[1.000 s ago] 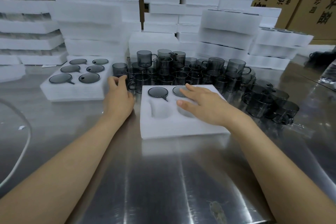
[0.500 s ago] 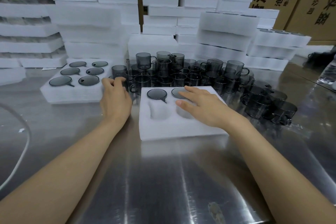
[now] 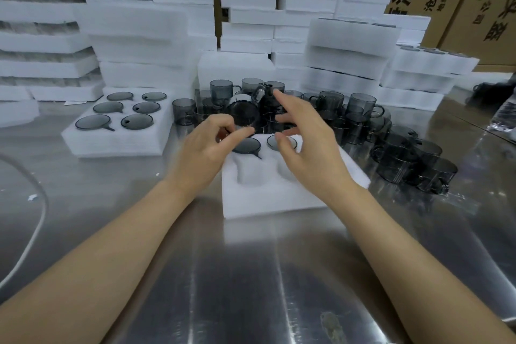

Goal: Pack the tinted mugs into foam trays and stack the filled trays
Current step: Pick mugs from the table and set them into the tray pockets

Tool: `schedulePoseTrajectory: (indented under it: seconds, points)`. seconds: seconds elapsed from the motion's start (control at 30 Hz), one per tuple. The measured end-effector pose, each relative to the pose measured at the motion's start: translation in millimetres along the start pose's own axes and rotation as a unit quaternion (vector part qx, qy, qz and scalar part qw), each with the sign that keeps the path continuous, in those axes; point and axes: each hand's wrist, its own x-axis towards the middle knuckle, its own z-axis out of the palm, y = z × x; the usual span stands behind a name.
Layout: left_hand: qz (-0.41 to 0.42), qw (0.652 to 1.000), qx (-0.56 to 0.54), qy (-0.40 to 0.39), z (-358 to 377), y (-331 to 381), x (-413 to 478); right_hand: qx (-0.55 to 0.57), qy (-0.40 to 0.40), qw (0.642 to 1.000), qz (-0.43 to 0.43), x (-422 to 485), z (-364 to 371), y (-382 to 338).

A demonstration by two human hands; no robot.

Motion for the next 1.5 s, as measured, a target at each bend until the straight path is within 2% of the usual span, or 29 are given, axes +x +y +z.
schedulePoseTrajectory:
  seconds: [0.13,0.27,0.37,0.47,0.5,0.6,0.67,0.7,0.8,0.87,0.93,1.03,1.33,1.4,1.5]
  points:
    - [0.012,0.997,-0.042,-0.066,-2,0,3,-0.097,-0.046,0.992,-0.066,1,4,5]
    - [0.068,0.995,-0.021,-0.069,-5,3,-2,-0.115,-0.042,0.991,-0.063,-1,7,9]
    - [0.140,0.987,0.067,-0.042,-6,-3,-3,-0.114,-0.040,0.992,-0.029,-2,6,10]
    - [0.265,0.950,0.154,0.056,0,-10,-3,-0.069,-0.032,0.997,0.006,-1,6,10]
    - [0.241,0.957,0.147,0.073,2,-12,-2,-0.048,-0.017,0.998,0.021,0,5,10]
    - [0.030,0.998,0.022,0.042,2,-13,-4,0.033,0.063,0.993,0.100,5,-2,11]
    - [-0.103,0.993,-0.052,-0.021,-2,-17,-2,0.087,0.109,0.975,0.174,8,-10,12]
    - [-0.143,0.984,-0.088,-0.055,-3,-19,0,0.113,0.118,0.963,0.214,9,-14,12]
    - [-0.207,0.946,-0.170,-0.182,-7,-21,2,0.216,0.129,0.920,0.301,11,-23,13]
    - [-0.213,0.927,-0.167,-0.260,-9,-21,2,0.294,0.142,0.884,0.335,12,-29,14]
    - [-0.215,0.919,-0.161,-0.289,-13,-23,3,0.370,0.144,0.842,0.366,12,-34,14]
    - [-0.246,0.906,-0.210,-0.273,-15,-25,5,0.429,0.141,0.798,0.399,13,-41,16]
    - [-0.261,0.915,-0.270,-0.148,-8,-33,5,0.358,0.156,0.827,0.404,13,-47,23]
    - [-0.267,0.914,-0.271,-0.144,-8,-33,5,0.310,0.160,0.853,0.389,12,-46,25]
    - [-0.274,0.911,-0.271,-0.150,-10,-31,5,0.148,0.161,0.918,0.332,9,-42,29]
